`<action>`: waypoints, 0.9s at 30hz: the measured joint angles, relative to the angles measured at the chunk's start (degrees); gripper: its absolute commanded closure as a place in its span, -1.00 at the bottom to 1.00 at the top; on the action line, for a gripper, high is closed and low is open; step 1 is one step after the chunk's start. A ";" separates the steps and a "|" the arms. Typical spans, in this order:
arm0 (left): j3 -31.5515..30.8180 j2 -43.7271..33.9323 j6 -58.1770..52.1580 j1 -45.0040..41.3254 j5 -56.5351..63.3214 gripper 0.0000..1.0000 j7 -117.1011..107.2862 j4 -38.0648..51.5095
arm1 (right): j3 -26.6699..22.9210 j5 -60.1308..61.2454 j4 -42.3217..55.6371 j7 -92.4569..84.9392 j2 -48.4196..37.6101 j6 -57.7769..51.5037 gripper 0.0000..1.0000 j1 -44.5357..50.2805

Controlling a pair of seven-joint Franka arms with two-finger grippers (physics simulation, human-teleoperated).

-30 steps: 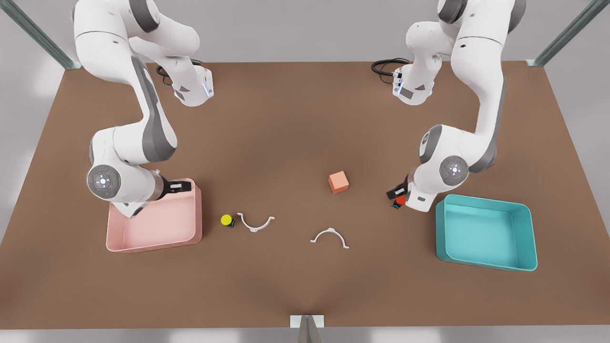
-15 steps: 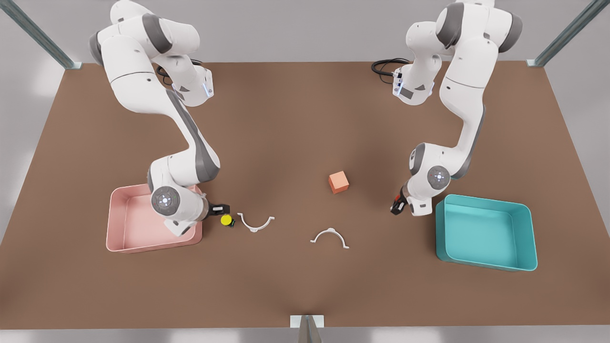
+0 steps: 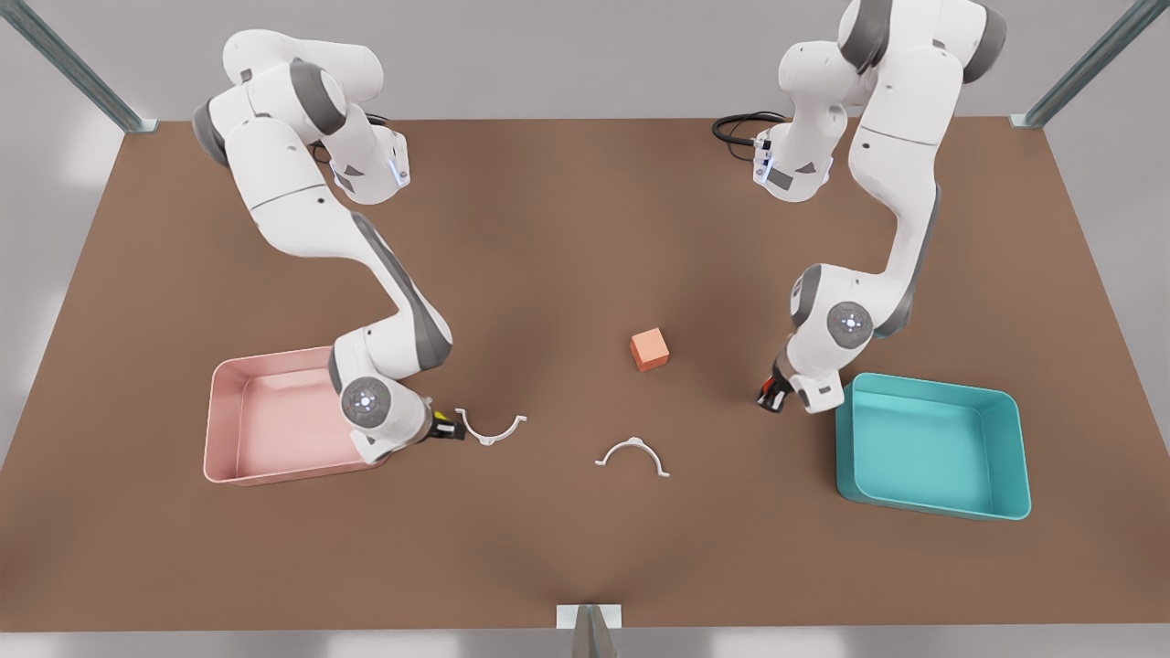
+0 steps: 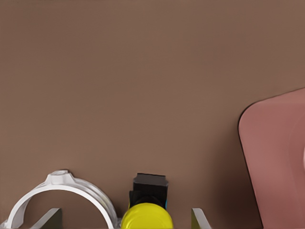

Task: Place the red button in the blue storage box with the left arm, and place the yellow button in the pink storage box with the right arm

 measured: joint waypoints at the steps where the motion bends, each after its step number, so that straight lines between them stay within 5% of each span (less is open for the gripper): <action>1: 0.25 -0.99 -1.62 0.12 1.29 -0.05 -0.09 1.15 | -0.13 -0.07 -0.09 1.13 0.31 0.52 -1.00 -0.01; 11: 12.44 -1.64 -15.65 2.39 5.48 -0.05 9.12 8.52 | -0.27 -0.96 -5.91 13.53 1.44 8.13 -1.00 0.46; 12: 12.54 -1.16 -16.25 2.72 5.56 -0.05 10.33 9.35 | -0.27 -1.07 -5.95 14.52 1.50 8.48 -0.78 0.46; 14: 12.66 0.43 -17.17 3.28 5.68 -0.05 12.63 11.62 | -0.27 -1.13 -5.97 16.28 1.62 9.03 0.07 0.45; 15: 12.69 0.84 -17.53 3.59 5.72 -0.13 13.69 12.24 | -0.24 -1.10 -5.98 17.05 1.69 9.23 0.25 0.38; 16: 12.72 1.47 -17.78 3.90 5.67 -1.00 14.73 13.14 | -0.14 -1.02 -5.98 17.74 1.74 9.41 0.34 0.33; 22: 12.21 2.06 -22.33 3.40 5.19 -1.00 20.10 19.57 | 0.18 -0.57 -5.79 20.68 1.02 10.05 0.41 -0.11; 27: 5.01 -8.01 -39.26 2.91 2.06 -1.00 30.25 34.66 | 1.12 -0.53 -5.48 22.20 -2.85 7.49 0.40 -0.20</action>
